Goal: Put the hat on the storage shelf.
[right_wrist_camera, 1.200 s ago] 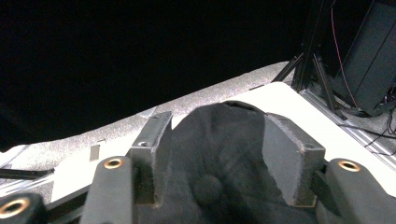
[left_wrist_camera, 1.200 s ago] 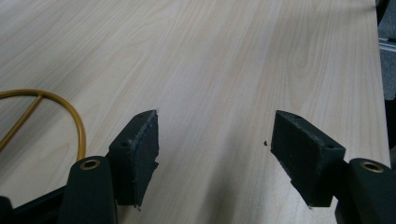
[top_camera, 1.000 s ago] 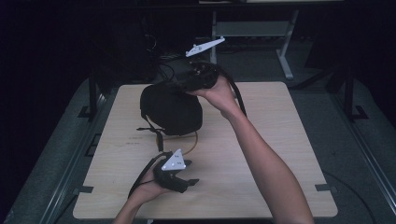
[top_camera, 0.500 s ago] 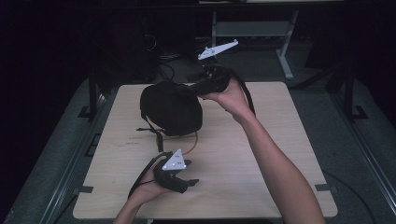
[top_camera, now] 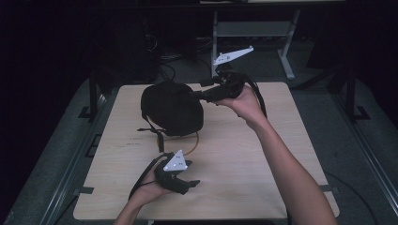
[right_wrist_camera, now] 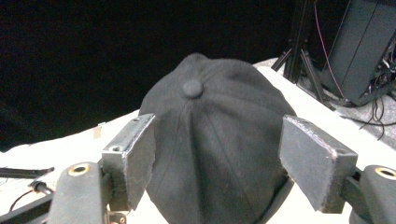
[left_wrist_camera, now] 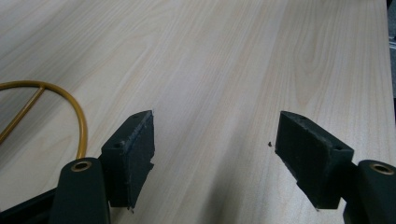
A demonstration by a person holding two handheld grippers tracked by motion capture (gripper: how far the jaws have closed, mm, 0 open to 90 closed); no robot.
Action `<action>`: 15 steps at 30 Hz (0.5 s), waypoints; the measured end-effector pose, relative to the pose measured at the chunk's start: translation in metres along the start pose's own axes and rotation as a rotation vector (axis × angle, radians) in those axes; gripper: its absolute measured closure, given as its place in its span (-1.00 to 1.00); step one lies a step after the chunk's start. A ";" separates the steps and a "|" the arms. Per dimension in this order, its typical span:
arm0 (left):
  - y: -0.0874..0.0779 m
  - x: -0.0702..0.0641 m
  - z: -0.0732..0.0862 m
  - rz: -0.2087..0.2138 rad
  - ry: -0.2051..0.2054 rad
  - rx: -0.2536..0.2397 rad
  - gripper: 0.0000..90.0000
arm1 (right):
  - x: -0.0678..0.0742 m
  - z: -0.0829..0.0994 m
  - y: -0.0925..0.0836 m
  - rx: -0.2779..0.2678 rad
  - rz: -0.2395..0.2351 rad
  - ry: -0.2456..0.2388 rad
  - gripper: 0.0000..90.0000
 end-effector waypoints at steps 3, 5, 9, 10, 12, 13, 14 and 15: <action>0.001 0.000 0.000 -0.002 0.001 -0.001 -0.37 | -0.002 0.004 -0.005 -0.005 0.004 0.005 -0.41; 0.001 0.000 0.000 -0.003 -0.001 0.001 -0.38 | -0.004 0.007 -0.009 -0.004 0.007 0.009 -0.42; 0.001 0.000 0.000 -0.004 0.000 -0.001 -0.38 | -0.006 0.012 -0.016 -0.004 0.011 0.016 -0.44; 0.001 0.000 0.000 -0.004 0.000 -0.002 -0.38 | -0.007 0.013 -0.017 -0.003 0.014 0.017 -0.44; 0.001 0.000 0.000 -0.001 -0.001 0.000 -0.38 | -0.007 0.017 -0.020 -0.003 0.018 0.015 -0.44; 0.001 0.000 0.000 -0.003 0.000 0.000 -0.38 | -0.007 0.018 -0.021 -0.004 0.017 0.016 -0.45; 0.001 0.000 0.000 -0.002 0.000 0.000 -0.38 | -0.008 0.020 -0.023 -0.005 0.018 0.017 -0.45; 0.001 0.000 0.000 -0.002 0.001 0.001 -0.38 | -0.008 0.021 -0.024 -0.006 0.020 0.019 -0.46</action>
Point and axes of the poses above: each handheld gripper's, and its own axes: y roughly forward along the jaws, z roughly out of its underside, x roughly to its left, the point moved 3 cm from there along y, roughly forward along the jaws, and after that the axes turned 12 degrees about y, right-handed, at the moved point
